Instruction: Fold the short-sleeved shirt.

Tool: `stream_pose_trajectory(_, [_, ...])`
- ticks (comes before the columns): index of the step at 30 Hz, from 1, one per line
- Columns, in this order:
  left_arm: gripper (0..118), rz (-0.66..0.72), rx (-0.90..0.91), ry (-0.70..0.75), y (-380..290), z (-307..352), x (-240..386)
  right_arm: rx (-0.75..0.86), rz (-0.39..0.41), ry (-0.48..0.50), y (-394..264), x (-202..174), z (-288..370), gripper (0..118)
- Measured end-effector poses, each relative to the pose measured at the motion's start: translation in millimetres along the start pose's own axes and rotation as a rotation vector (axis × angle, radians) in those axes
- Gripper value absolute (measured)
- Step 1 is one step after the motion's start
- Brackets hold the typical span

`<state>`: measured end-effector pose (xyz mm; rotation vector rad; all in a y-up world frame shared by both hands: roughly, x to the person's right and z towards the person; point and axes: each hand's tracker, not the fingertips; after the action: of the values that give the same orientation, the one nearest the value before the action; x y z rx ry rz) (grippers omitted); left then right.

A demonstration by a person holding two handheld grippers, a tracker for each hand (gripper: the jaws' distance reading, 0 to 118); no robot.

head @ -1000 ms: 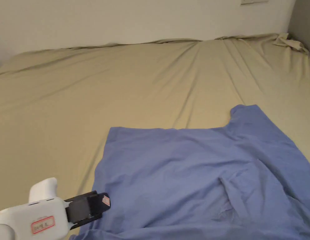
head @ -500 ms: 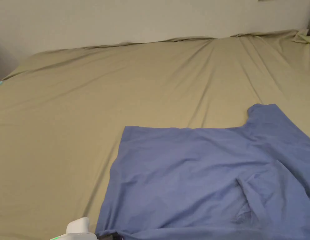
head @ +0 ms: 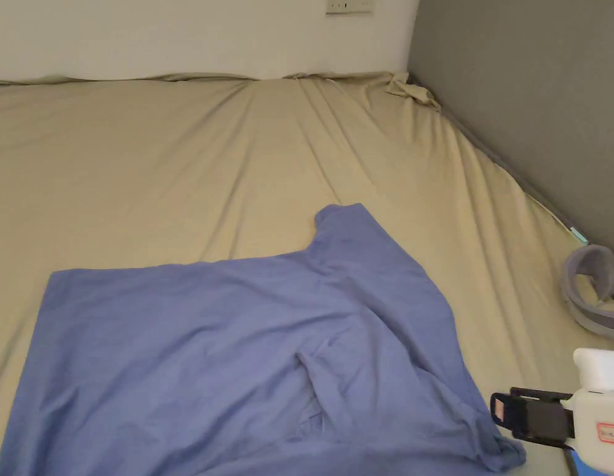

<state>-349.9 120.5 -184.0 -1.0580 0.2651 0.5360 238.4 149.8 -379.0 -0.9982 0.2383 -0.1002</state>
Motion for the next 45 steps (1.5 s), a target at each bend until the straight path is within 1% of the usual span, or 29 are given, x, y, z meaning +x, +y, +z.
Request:
stream_pose_trajectory(1, [6,0.000,0.001,0.006,1,1,0,-0.060,-0.022,-0.008,-2,6,-12,118])
stream_pose_trajectory(2, [6,0.002,0.002,0.011,2,2,0,0.005,-0.080,-0.021,-3,18,-16,116])
stream_pose_trajectory(3, [6,0.003,0.003,0.010,3,3,0,-0.118,-0.112,-0.016,-2,23,-30,115])
stream_pose_trajectory(4, [6,0.013,0.003,-0.005,6,2,-4,-0.178,-0.118,-0.003,-5,26,-41,115])
stream_pose_trajectory(5, [6,0.019,0.005,-0.017,7,3,-5,-0.201,-0.113,0.007,-8,27,-49,115])
stream_pose_trajectory(6, [6,0.022,0.006,-0.025,7,2,-5,-0.184,-0.096,0.016,-22,15,-32,115])
stream_pose_trajectory(10, [6,0.030,-0.006,-0.025,8,-3,-10,-0.224,-0.053,-0.040,-37,0,-50,115])
stream_pose_trajectory(11, [6,0.031,-0.012,-0.026,8,-3,-10,-0.226,-0.058,-0.036,-34,4,-42,110])
stream_pose_trajectory(12, [6,0.034,-0.018,-0.033,8,-4,-10,-0.230,-0.077,-0.029,-35,4,-42,96])
stream_pose_trajectory(13, [6,0.035,-0.019,-0.032,8,-5,-11,-0.219,-0.086,-0.065,-34,5,-41,88])
stream_pose_trajectory(14, [6,0.039,-0.023,-0.031,9,-5,-13,-0.116,-0.020,-0.172,-31,35,-72,76])
stream_pose_trajectory(15, [6,0.044,-0.025,-0.030,6,-2,-11,-0.080,-0.006,-0.169,-31,37,-71,39])
stream_pose_trajectory(16, [6,0.051,-0.022,-0.034,5,0,-12,-0.055,-0.002,-0.120,-31,35,-65,9])
stream_pose_trajectory(17, [6,0.065,-0.019,-0.052,4,2,-13,-0.062,-0.019,-0.021,-32,31,-60,9])
stream_pose_trajectory(18, [6,0.075,-0.021,-0.067,4,3,-14,-0.062,-0.015,-0.029,-33,29,-54,9])
stream_pose_trajectory(19, [6,0.071,-0.023,-0.065,3,4,-15,-0.055,0.019,-0.074,-31,31,-54,9])
stream_pose_trajectory(21, [6,0.056,-0.031,-0.063,3,5,-14,-0.047,0.059,-0.076,-30,31,-54,9])
stream_pose_trajectory(25, [6,0.073,-0.027,-0.102,9,27,-14,-0.029,-0.009,-0.044,-31,30,-55,9])
stream_pose_trajectory(26, [6,0.077,-0.026,-0.113,8,33,-14,-0.038,-0.005,-0.041,-31,30,-55,8])
stream_pose_trajectory(27, [6,0.076,-0.028,-0.113,5,34,-14,-0.031,0.045,0.077,-34,22,-24,8])
stream_pose_trajectory(29, [6,0.045,-0.033,-0.112,0,43,-7,-0.025,0.143,-0.005,-41,13,-19,8])
stream_pose_trajectory(30, [6,0.038,-0.038,-0.112,-1,46,-4,0.018,0.196,-0.077,-29,7,14,8])
stream_pose_trajectory(33, [6,0.036,-0.039,-0.113,-2,57,13,0.003,0.158,-0.031,-40,-14,40,8])
stream_pose_trajectory(34, [6,0.054,-0.036,-0.120,1,58,13,-0.014,0.114,0.004,-31,0,30,8])
stream_pose_trajectory(37, [6,0.146,-0.014,-0.149,15,55,4,-0.013,0.114,0.006,-34,-10,41,8])
stream_pose_trajectory(38, [6,0.174,-0.005,-0.156,22,54,4,-0.052,0.092,0.039,-12,-4,29,8])
stream_pose_trajectory(40, [6,0.174,0.004,-0.139,37,48,4,-0.045,0.034,0.089,3,-4,25,8])
stream_pose_trajectory(42, [6,0.173,0.024,-0.135,54,41,13,-0.043,0.008,0.088,29,-2,8,8])
stream_pose_trajectory(45, [6,0.221,0.048,-0.213,88,18,12,-0.029,0.023,0.092,65,-7,-14,8])
